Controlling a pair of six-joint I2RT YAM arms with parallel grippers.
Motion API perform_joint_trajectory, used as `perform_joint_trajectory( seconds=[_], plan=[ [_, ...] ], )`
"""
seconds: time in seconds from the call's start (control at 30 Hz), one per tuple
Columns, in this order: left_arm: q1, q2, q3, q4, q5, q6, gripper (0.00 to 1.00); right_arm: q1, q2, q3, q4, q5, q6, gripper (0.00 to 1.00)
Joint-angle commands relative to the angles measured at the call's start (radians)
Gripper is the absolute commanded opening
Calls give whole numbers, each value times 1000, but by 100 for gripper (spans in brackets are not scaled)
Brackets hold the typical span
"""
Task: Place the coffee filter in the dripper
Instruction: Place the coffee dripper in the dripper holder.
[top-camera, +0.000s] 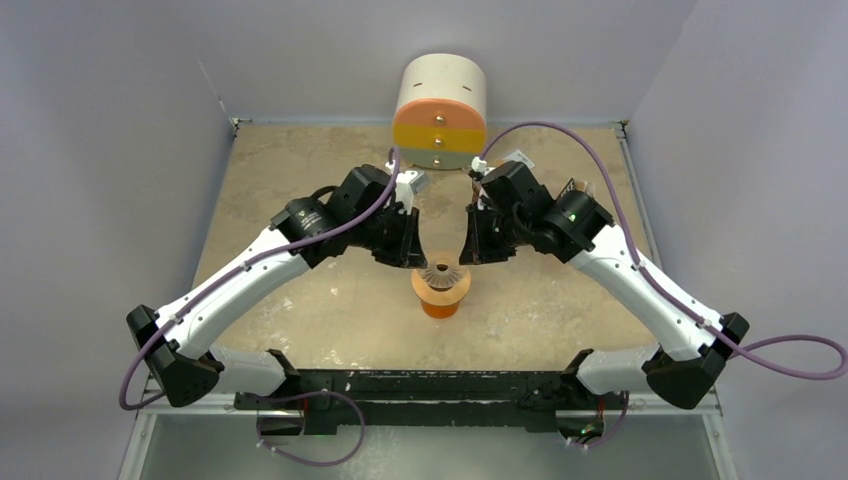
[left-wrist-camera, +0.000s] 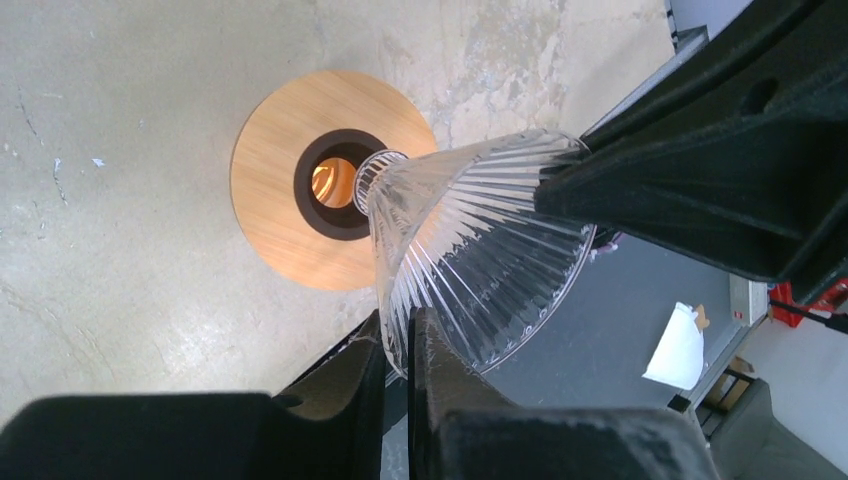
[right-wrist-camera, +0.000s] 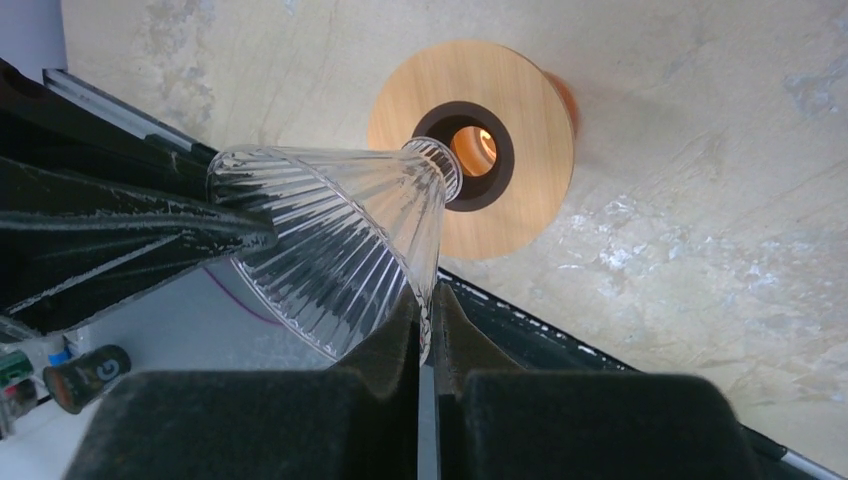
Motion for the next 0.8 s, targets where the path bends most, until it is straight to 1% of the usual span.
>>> perform_joint_trajectory(
  seconds=[0.0,0.07,0.4,0.77],
  plan=[
    [-5,19,18,12,2,9,2,-25,-33,-29,48,-75,33,0],
    [-7,30,25,6,4,14,0,-34,-35,-45,51,-84,38,0],
    [-7,83,45,-27,40,30,0,-69,-29,-115,76,-122,54,0],
    [-8,123,60,-58,12,53,0,-89,11,-133,97,-138,61,0]
  ],
)
